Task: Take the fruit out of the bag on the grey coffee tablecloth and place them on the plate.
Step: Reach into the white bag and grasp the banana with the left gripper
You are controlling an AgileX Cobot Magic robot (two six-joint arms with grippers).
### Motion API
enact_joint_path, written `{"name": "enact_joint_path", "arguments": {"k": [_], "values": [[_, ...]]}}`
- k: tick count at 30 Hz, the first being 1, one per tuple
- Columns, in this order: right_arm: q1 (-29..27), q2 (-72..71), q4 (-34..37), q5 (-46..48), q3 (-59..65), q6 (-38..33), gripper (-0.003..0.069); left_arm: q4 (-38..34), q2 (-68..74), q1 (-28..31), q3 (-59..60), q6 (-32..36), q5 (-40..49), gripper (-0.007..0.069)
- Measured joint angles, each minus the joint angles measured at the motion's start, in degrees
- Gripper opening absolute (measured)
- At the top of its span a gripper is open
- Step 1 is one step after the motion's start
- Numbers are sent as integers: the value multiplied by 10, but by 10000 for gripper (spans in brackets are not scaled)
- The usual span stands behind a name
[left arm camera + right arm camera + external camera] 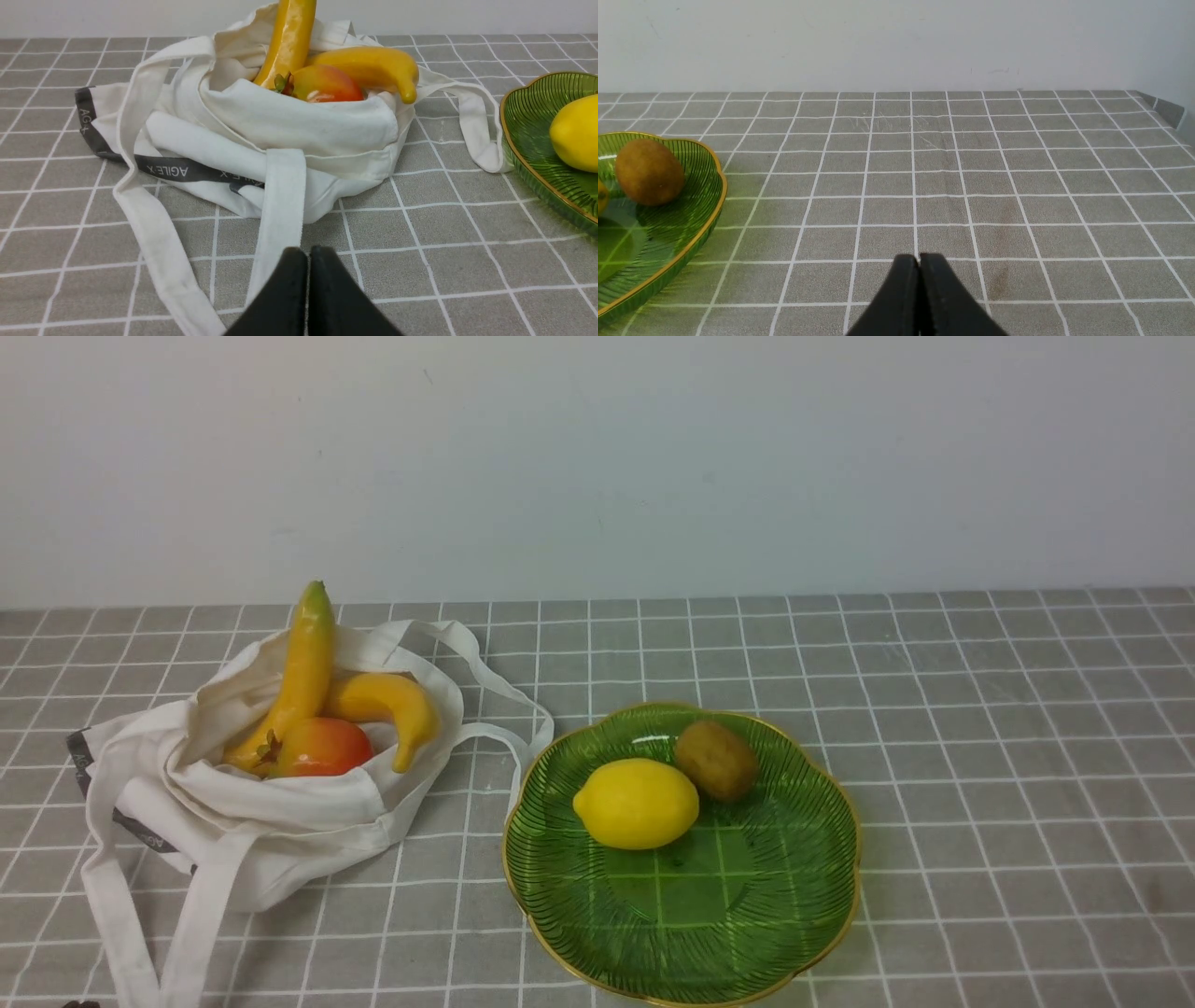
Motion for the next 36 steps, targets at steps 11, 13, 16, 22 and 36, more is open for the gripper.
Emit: {"name": "enact_joint_path", "arguments": {"k": [11,13,16,22,36], "values": [[0,0,0,0,0,0,-16,0,0,0,0,0,0,-8],[0,0,0,0,0,0,-16,0,0,0,0,0,0,-8],[0,0,0,0,0,0,-16,-17,0,0,0,-14,0,-8],[0,0,0,0,0,0,-16,-291,0,0,0,-192,0,-8],[0,0,0,0,0,0,-16,-561,0,0,-30,-182,-40,-8]]}}
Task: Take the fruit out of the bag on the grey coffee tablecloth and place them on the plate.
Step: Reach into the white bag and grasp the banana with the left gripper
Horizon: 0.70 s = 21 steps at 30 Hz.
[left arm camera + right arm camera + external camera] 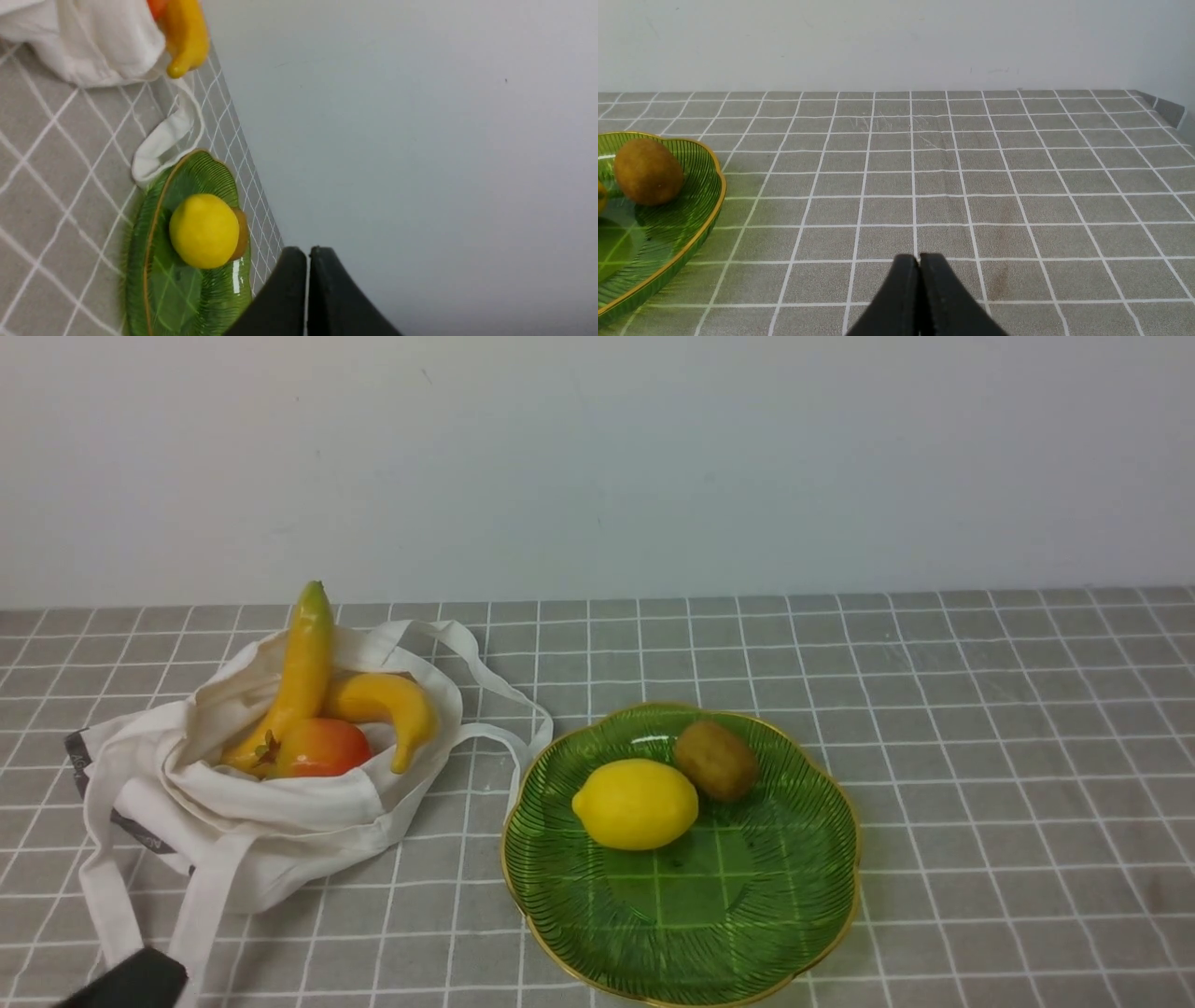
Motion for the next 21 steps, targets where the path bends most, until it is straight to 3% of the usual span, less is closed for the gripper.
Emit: {"name": "enact_joint_path", "arguments": {"k": [5,7,8,11,15,16,18,21], "values": [[0,0,0,0,0,0,-16,15,57,0,-161,219,17,-8],[0,0,0,0,0,0,-16,33,119,0,-206,265,52,-8],[0,0,0,0,0,0,-16,35,127,0,-211,269,58,-8],[0,0,0,0,0,0,-16,104,297,0,-285,301,210,-8],[0,0,0,0,0,0,-16,183,438,0,-329,305,328,-8],[0,0,0,0,0,0,-16,235,525,0,-365,303,373,-8],[0,0,0,0,0,0,-16,295,651,0,-433,294,404,-7],[0,0,0,0,0,0,-16,322,781,0,-525,293,413,-7]]}}
